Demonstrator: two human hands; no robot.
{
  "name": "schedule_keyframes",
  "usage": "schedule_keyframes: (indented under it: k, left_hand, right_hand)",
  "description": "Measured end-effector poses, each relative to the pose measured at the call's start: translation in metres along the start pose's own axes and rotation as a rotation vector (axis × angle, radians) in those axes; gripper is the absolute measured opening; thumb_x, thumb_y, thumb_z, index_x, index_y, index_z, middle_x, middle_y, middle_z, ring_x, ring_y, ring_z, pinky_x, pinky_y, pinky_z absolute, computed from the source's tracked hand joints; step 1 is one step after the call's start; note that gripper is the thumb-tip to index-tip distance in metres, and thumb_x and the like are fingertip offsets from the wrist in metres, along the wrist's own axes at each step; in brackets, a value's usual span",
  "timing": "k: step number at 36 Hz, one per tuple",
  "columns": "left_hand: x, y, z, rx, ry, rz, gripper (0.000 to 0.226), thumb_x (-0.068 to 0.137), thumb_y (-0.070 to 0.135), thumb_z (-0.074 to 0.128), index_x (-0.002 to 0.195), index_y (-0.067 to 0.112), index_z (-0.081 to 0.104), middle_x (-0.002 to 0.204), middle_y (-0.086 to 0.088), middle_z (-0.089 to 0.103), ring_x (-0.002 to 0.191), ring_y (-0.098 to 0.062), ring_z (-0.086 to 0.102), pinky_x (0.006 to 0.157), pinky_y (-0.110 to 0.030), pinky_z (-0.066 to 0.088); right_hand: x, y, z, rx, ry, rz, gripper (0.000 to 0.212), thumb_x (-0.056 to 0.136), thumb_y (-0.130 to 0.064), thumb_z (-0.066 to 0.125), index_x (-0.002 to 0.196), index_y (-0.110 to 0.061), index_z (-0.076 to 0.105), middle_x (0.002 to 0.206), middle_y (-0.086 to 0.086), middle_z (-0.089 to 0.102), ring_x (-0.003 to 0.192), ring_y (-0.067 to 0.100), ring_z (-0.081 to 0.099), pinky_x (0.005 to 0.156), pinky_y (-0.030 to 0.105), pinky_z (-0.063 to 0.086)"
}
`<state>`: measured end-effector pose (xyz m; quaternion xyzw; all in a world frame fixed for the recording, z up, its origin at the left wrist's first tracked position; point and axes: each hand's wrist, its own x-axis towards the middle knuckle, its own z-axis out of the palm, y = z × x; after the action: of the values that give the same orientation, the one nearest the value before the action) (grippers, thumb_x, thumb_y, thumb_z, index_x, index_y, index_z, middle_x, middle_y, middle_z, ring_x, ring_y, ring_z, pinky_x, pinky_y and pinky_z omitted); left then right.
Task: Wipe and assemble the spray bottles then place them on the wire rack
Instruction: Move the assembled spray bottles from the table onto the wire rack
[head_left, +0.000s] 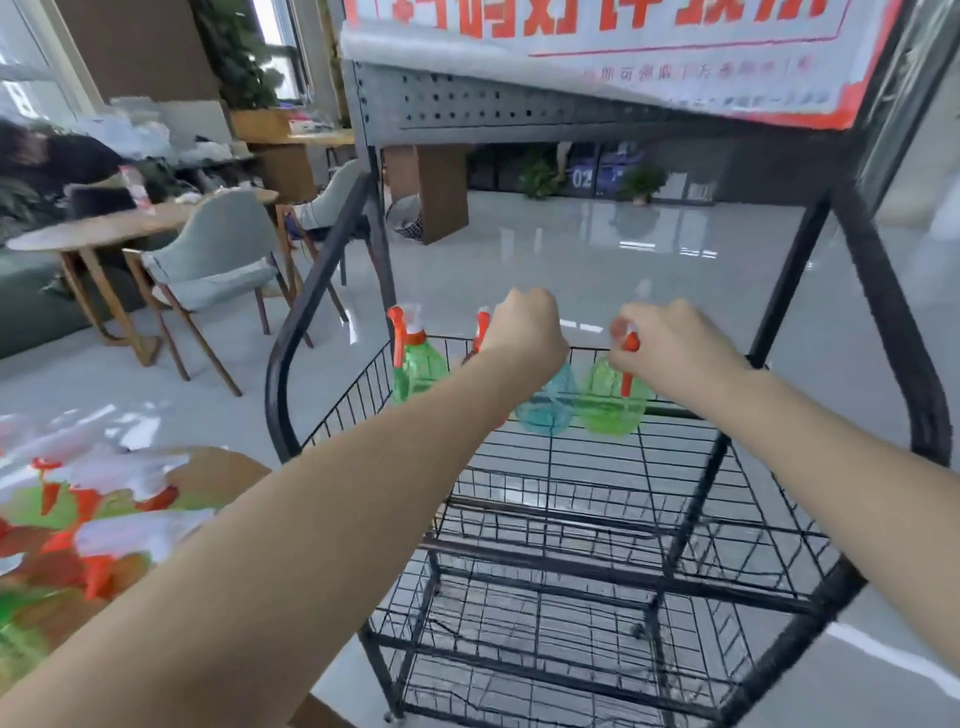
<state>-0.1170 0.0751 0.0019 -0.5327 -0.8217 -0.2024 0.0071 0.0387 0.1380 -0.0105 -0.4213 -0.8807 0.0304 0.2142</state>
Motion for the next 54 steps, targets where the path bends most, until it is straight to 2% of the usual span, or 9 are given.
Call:
schedule_keyframes:
  k: [10, 15, 21, 24, 26, 31, 36, 47, 54]
  left_hand:
    - [0.015, 0.003, 0.007, 0.100, -0.003, 0.069, 0.013, 0.100, 0.008, 0.051, 0.088, 0.014, 0.051, 0.089, -0.006, 0.048, 0.080, -0.027, 0.045, 0.050, -0.026, 0.021]
    - [0.010, 0.007, 0.004, 0.107, -0.009, 0.052, 0.012, 0.103, 0.008, 0.050, 0.091, 0.011, 0.051, 0.074, -0.003, 0.040, 0.059, -0.017, 0.039, 0.047, -0.028, 0.020]
    - [0.008, 0.004, 0.004, 0.124, -0.027, 0.048, 0.025, 0.106, 0.008, 0.047, 0.082, 0.013, 0.044, 0.072, -0.003, 0.041, 0.066, -0.022, 0.046, 0.048, -0.028, 0.021]
    - [0.010, 0.002, 0.009, 0.101, -0.018, 0.040, 0.021, 0.104, 0.007, 0.047, 0.083, 0.013, 0.044, 0.072, -0.003, 0.041, 0.061, -0.019, 0.041, 0.076, -0.032, 0.047]
    - [0.012, -0.001, 0.012, 0.109, -0.021, 0.041, 0.012, 0.104, 0.009, 0.048, 0.092, 0.012, 0.045, 0.072, -0.002, 0.040, 0.068, -0.023, 0.045, 0.095, -0.040, 0.043]
    - [0.014, -0.005, 0.016, 0.119, -0.034, 0.047, 0.008, 0.103, 0.016, 0.048, 0.097, 0.011, 0.047, 0.074, -0.001, 0.038, 0.058, -0.015, 0.033, 0.056, -0.026, 0.026]
    - [0.017, -0.008, 0.022, 0.047, -0.091, 0.057, 0.012, 0.096, 0.014, 0.048, 0.106, 0.009, 0.054, 0.077, 0.000, 0.037, 0.062, -0.018, 0.040, 0.052, -0.026, 0.028]
    - [-0.030, -0.006, 0.000, -0.100, -0.027, 0.036, 0.069, 0.106, 0.023, 0.048, 0.157, -0.002, 0.008, 0.137, -0.022, 0.047, 0.077, -0.026, 0.059, 0.056, -0.030, 0.048]
    - [-0.090, -0.021, -0.035, -0.138, -0.028, 0.009, 0.057, 0.100, 0.023, 0.061, 0.143, 0.005, 0.029, 0.099, -0.009, 0.051, 0.093, -0.033, 0.059, 0.069, -0.037, 0.044]
  right_hand:
    - [0.010, 0.006, 0.001, -0.093, -0.028, 0.030, 0.022, 0.094, -0.024, 0.067, 0.114, -0.016, 0.070, 0.090, 0.010, 0.053, 0.082, 0.030, 0.050, 0.070, 0.033, 0.044]
    - [0.008, 0.009, 0.002, -0.055, -0.009, 0.014, 0.021, 0.095, -0.021, 0.062, 0.113, -0.015, 0.072, 0.093, 0.013, 0.067, 0.085, 0.035, 0.062, 0.074, 0.037, 0.054]
    - [0.007, 0.015, 0.003, -0.008, -0.002, 0.014, 0.025, 0.098, -0.020, 0.063, 0.121, -0.013, 0.070, 0.101, 0.014, 0.071, 0.082, 0.029, 0.058, 0.074, 0.032, 0.049]
    - [0.007, 0.015, 0.004, 0.008, -0.005, 0.025, 0.024, 0.097, -0.018, 0.062, 0.119, -0.011, 0.071, 0.098, 0.015, 0.071, 0.088, 0.034, 0.064, 0.078, 0.038, 0.056]
    - [0.006, 0.013, 0.005, 0.014, -0.010, 0.033, 0.024, 0.097, -0.018, 0.062, 0.118, -0.013, 0.071, 0.098, 0.014, 0.070, 0.091, 0.036, 0.065, 0.082, 0.042, 0.058]
    - [0.007, 0.012, 0.007, 0.019, -0.014, 0.033, 0.023, 0.098, -0.022, 0.063, 0.117, -0.014, 0.072, 0.098, 0.012, 0.071, 0.090, 0.033, 0.065, 0.081, 0.039, 0.056]
    - [0.006, 0.012, 0.009, -0.027, -0.025, 0.040, 0.027, 0.102, -0.024, 0.053, 0.123, -0.015, 0.068, 0.094, 0.016, 0.070, 0.087, 0.036, 0.065, 0.077, 0.043, 0.058]
    - [-0.019, -0.010, -0.014, -0.124, -0.057, 0.030, 0.071, 0.106, -0.045, 0.045, 0.165, -0.029, 0.008, 0.069, -0.013, 0.047, 0.063, 0.018, 0.053, 0.061, 0.032, 0.046]
    - [-0.057, -0.052, -0.034, -0.235, -0.031, 0.026, 0.053, 0.105, -0.047, 0.042, 0.151, -0.023, 0.034, 0.100, 0.008, 0.070, 0.087, 0.033, 0.067, 0.075, 0.037, 0.055]
